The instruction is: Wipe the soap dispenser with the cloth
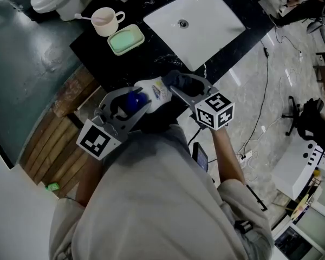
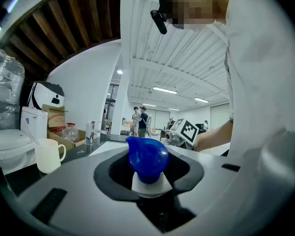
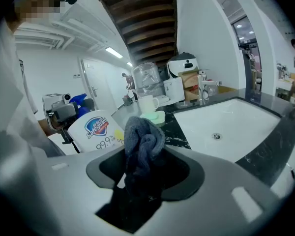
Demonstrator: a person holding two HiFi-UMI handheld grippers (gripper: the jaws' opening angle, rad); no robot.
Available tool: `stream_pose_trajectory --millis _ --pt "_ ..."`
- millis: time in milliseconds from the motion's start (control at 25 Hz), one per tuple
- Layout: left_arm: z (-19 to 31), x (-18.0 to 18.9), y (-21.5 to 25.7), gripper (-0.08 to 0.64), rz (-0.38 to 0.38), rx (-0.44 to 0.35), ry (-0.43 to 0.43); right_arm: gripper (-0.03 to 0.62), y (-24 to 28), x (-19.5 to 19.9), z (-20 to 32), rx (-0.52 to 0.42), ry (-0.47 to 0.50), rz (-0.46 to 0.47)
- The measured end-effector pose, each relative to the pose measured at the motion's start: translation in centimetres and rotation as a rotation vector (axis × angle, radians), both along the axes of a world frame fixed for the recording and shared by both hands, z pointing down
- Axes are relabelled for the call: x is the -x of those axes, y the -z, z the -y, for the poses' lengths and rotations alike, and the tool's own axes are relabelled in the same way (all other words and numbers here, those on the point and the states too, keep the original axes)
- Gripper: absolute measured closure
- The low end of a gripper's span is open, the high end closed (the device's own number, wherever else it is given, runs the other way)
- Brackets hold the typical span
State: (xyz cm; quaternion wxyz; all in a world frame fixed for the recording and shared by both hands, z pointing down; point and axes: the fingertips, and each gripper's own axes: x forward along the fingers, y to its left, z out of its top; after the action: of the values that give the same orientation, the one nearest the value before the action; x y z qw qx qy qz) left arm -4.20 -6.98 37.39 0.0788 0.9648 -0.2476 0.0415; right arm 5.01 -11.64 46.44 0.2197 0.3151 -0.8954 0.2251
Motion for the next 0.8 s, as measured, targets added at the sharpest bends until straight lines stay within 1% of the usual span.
stream_pose_trajectory --millis 520,800 --pt "0.4 -0.7 0.3 0.422 0.011 0.002 -0.004 0.407 -1.1 -1.8 -0.8 0.028 -0.052 0.003" --pt "0.6 -1.0 0.5 0.422 -0.006 0.005 0.006 0.407 -1.3 -2.4 -1.3 0.041 -0.06 0.003"
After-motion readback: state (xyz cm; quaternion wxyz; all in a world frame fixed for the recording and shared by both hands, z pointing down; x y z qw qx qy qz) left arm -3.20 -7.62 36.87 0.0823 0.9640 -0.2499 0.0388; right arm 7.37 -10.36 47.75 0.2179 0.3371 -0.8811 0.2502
